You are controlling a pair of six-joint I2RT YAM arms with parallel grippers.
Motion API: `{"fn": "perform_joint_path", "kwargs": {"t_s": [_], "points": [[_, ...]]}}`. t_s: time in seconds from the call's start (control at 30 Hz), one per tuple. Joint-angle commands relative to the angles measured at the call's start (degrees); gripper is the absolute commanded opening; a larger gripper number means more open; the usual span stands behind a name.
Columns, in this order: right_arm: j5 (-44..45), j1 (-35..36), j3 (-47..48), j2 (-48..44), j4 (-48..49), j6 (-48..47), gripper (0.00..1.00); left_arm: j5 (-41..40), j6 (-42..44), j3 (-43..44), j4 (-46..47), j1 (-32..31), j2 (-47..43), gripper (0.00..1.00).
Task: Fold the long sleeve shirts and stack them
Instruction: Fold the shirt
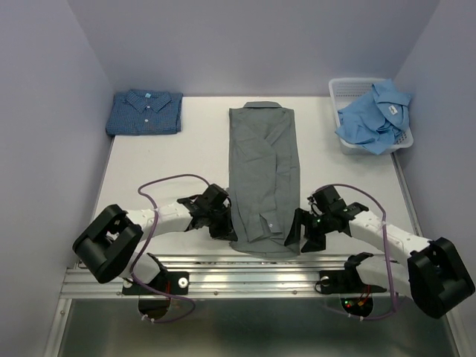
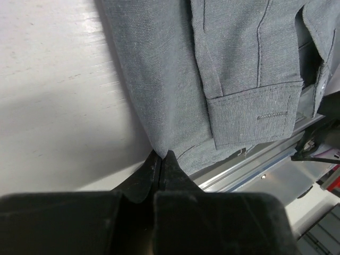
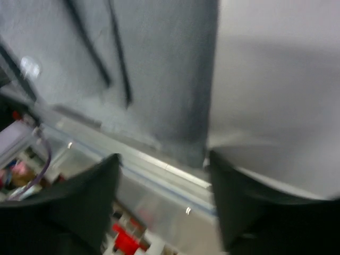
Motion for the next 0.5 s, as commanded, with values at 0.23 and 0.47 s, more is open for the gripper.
{"fn": "perform_joint_path", "kwargs": {"t_s": [0.23, 0.47], "points": [[9.1, 2.1, -0.5, 1.3, 5.4, -0.5, 0.05, 3.4, -1.8, -0.8, 3.2, -0.8, -2.8, 0.0], [17.2, 2.1, 11.0, -7.3, -0.9, -3.9, 0.01, 4.5, -1.1, 5.9, -0.8, -0.4, -4.0, 0.0]]}}
